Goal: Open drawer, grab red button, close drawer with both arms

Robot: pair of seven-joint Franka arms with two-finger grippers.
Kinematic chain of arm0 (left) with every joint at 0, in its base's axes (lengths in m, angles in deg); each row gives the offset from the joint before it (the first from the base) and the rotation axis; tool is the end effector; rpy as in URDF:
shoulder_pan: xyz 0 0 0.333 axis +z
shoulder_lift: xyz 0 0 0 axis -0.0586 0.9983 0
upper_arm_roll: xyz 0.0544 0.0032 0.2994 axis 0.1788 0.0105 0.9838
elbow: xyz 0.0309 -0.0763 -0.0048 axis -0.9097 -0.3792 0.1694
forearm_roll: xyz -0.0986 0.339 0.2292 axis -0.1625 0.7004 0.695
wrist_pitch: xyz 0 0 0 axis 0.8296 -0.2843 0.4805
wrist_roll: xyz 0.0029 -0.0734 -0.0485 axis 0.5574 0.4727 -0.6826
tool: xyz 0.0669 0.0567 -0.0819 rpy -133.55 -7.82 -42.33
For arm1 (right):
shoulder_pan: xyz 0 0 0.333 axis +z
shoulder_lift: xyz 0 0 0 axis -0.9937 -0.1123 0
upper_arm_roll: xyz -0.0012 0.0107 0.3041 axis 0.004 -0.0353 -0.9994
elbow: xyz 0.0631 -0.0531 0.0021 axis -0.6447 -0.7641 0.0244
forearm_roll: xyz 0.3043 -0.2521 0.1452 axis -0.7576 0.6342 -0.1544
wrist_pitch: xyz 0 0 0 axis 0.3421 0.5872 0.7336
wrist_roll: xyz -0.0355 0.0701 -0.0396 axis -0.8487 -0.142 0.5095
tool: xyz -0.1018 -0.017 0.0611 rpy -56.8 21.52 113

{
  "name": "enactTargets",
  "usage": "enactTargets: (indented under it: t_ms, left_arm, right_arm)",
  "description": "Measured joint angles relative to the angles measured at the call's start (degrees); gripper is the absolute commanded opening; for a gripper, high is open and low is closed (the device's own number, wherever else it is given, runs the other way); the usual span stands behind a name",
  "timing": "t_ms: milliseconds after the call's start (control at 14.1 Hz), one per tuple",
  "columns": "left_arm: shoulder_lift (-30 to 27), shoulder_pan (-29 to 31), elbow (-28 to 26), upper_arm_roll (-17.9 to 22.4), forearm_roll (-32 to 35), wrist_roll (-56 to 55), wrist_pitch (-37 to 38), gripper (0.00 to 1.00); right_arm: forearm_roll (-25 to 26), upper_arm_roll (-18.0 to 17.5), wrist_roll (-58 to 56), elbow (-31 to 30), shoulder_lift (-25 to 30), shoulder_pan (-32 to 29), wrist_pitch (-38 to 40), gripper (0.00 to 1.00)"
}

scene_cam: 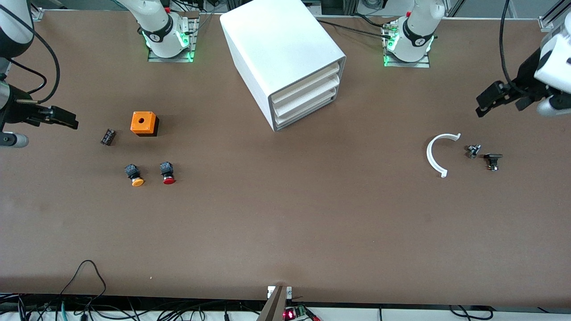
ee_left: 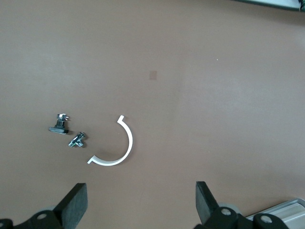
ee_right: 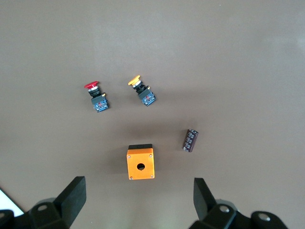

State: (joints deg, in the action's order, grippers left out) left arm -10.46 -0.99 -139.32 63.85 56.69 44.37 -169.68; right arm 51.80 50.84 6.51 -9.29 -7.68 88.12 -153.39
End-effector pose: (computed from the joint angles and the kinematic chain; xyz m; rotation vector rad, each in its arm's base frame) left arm 0.5868 -0.0471 0.5995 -3.1160 -0.2838 -0.0745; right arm 0.6065 -0.0324 0.5277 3.0837 -0.0778 -0.1577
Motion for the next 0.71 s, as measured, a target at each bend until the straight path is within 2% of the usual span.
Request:
enactTargets:
  t_ms: [213, 711]
  left_arm:
    - [3.02, -0.02, 1.14, -0.31, -0.01, 0.05, -0.01, 1.00]
    - [3.06, 0.17, 1.75, -0.10, -0.01, 3.50, 1.09, 1.00]
  right_arm:
    - [0.00, 0.00, -0.04, -4.07, 3.14, 0.01, -2.28, 1.00]
    - [-0.01, -0.26, -0.05, -4.53, 3.52, 0.07, -2.45, 1.00]
